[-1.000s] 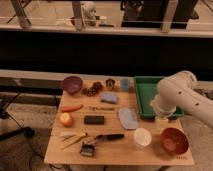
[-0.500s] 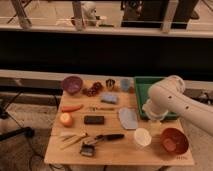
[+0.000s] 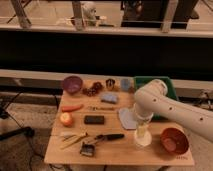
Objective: Place towel in red bowl
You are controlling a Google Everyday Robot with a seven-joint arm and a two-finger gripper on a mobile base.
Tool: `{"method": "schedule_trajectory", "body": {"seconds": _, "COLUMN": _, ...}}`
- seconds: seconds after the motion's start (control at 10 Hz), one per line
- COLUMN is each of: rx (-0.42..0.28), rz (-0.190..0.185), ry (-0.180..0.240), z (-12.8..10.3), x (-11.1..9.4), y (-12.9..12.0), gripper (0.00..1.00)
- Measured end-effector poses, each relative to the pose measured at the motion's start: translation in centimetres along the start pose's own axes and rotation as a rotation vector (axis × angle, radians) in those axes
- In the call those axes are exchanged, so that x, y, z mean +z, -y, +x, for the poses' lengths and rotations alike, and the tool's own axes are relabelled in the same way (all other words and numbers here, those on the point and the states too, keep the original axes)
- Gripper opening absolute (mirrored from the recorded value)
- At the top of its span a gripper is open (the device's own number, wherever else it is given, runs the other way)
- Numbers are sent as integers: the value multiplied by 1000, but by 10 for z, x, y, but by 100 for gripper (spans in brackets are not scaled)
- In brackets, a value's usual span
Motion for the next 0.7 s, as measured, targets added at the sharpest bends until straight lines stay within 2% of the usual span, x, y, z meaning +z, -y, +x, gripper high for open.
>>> {"method": "schedule_trajectory", "body": {"seconds": 0.3, "rx": 18, "rz": 15, "ry": -11, "z": 3, "x": -13, "y": 12, "gripper": 80}}
{"method": "schedule_trajectory", "body": {"seconds": 0.5, "rx": 16, "rz": 29, "ry": -26, "z": -3, "x": -38, "y": 44, "gripper": 80}}
{"method": "schedule_trajectory", "body": {"seconds": 0.7, "rx": 39, "rz": 29, "ry": -17, "z": 0, "x": -46, "y": 61, "gripper": 80}}
